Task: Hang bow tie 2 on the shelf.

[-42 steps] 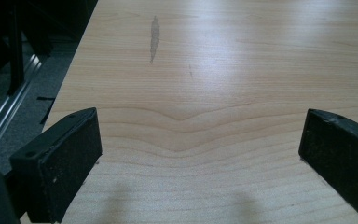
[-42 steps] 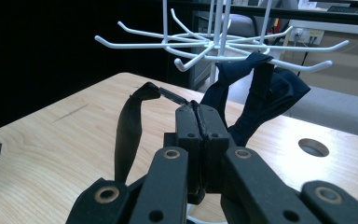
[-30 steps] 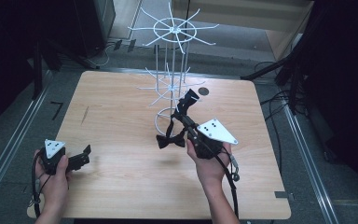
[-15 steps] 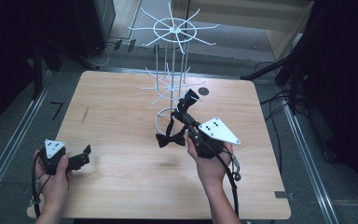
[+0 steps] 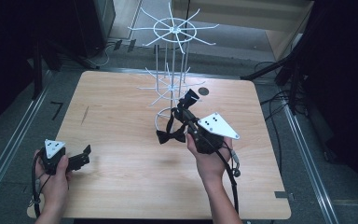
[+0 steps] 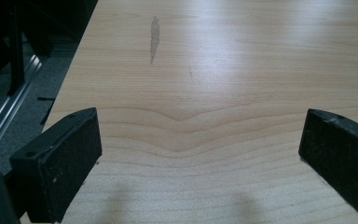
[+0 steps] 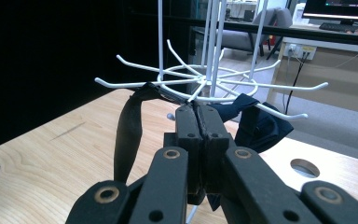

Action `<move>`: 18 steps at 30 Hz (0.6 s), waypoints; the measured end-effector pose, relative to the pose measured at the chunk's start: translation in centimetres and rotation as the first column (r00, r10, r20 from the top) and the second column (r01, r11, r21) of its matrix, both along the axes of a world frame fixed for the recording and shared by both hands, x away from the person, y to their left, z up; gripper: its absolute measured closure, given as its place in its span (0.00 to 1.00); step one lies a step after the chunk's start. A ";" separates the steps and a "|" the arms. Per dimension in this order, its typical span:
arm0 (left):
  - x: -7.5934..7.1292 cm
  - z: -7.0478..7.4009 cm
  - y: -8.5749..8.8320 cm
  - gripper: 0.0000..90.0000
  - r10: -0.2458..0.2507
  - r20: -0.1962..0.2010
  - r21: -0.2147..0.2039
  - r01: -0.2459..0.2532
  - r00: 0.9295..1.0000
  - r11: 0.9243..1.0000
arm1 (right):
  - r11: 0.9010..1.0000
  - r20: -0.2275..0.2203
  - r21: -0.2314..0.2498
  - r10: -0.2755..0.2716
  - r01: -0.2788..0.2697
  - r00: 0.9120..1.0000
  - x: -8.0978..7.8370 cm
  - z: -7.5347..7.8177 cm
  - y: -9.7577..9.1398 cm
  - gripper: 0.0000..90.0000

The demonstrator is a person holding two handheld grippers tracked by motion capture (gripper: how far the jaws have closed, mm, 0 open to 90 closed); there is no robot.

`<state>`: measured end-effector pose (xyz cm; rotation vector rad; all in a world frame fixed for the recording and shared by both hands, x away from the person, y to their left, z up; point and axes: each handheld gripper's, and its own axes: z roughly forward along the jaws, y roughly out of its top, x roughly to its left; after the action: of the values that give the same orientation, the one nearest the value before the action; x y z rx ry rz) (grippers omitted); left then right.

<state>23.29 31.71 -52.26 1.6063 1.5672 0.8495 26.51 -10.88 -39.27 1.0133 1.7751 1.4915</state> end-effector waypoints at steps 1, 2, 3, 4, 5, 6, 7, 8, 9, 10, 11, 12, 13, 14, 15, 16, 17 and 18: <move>0.0 0.0 0.0 0.00 0.000 0.000 0.000 0.000 1.000 1.000 | 1.000 -0.002 -0.001 -0.004 0.004 1.000 0.1 0.0 0.0 1.00; 0.0 0.0 0.0 0.00 0.000 0.000 0.000 0.000 1.000 1.000 | 1.000 -0.003 -0.002 -0.003 0.003 1.000 0.2 0.0 0.0 1.00; 0.0 0.0 0.0 0.00 0.000 0.000 0.000 0.000 1.000 1.000 | 1.000 -0.003 -0.004 -0.006 0.006 1.000 0.3 0.0 0.0 1.00; 0.0 0.0 0.0 0.00 0.000 0.000 0.000 0.000 1.000 1.000 | 1.000 -0.005 -0.004 -0.006 0.006 1.000 0.4 0.0 0.0 1.00; 0.0 0.0 0.0 0.00 0.000 0.000 0.001 0.000 1.000 1.000 | 1.000 -0.006 -0.004 -0.009 0.009 1.000 0.6 0.0 0.0 1.00; 0.0 0.0 0.0 0.00 0.000 0.000 0.001 0.000 1.000 1.000 | 1.000 -0.006 -0.004 -0.009 0.009 1.000 0.6 0.0 0.0 1.00; 0.0 0.0 0.0 0.00 0.000 0.001 0.000 0.000 1.000 1.000 | 1.000 -0.009 -0.006 -0.014 0.014 1.000 0.8 -0.1 0.1 1.00; 0.0 0.0 0.0 0.00 -0.001 0.001 -0.001 0.001 1.000 1.000 | 1.000 -0.012 -0.003 -0.015 0.015 1.000 0.9 -0.1 0.1 1.00; 0.0 0.0 0.0 0.00 0.001 0.001 0.000 -0.001 1.000 1.000 | 1.000 -0.013 -0.005 -0.017 0.017 1.000 1.1 -0.1 0.0 1.00; 0.0 0.0 0.0 0.00 0.001 0.001 0.000 -0.001 1.000 1.000 | 1.000 -0.013 -0.005 -0.017 0.017 1.000 1.1 -0.1 0.0 1.00; 0.0 0.0 0.0 0.00 0.000 0.001 -0.001 0.000 1.000 1.000 | 1.000 -0.018 -0.006 -0.021 0.021 1.000 1.3 -0.2 0.0 1.00; 0.0 0.0 0.0 0.00 0.000 0.001 -0.001 0.000 1.000 1.000 | 1.000 -0.019 -0.009 -0.022 0.021 1.000 1.4 -0.3 0.0 1.00; 0.0 0.0 0.0 0.00 0.000 0.001 0.000 0.000 1.000 1.000 | 1.000 -0.021 -0.010 -0.022 0.022 1.000 1.5 -0.3 0.1 1.00; 0.0 0.0 0.0 0.00 0.001 0.001 -0.001 -0.001 1.000 1.000 | 1.000 -0.026 -0.011 -0.025 0.025 0.999 1.6 -0.4 0.1 1.00; 0.0 0.0 0.0 0.00 0.001 0.001 0.000 -0.001 1.000 1.000 | 1.000 -0.029 -0.012 -0.026 0.025 0.999 1.7 -0.5 0.2 1.00; 0.0 0.0 0.0 0.00 0.000 0.001 -0.001 0.000 1.000 1.000 | 1.000 -0.030 -0.012 -0.024 0.024 0.999 1.8 -0.6 0.2 1.00; 0.0 0.0 0.0 0.00 0.000 0.001 -0.001 0.000 1.000 1.000 | 1.000 -0.031 -0.012 -0.026 0.025 0.999 1.9 -0.6 0.3 1.00; 0.0 0.0 0.0 0.00 0.000 0.001 -0.001 0.000 1.000 1.000 | 1.000 -0.032 -0.013 -0.027 0.026 0.999 2.0 -0.7 0.3 1.00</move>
<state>23.29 31.71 -52.27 1.6046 1.5665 0.8493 28.55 -10.54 -39.97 1.0559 1.7841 1.4543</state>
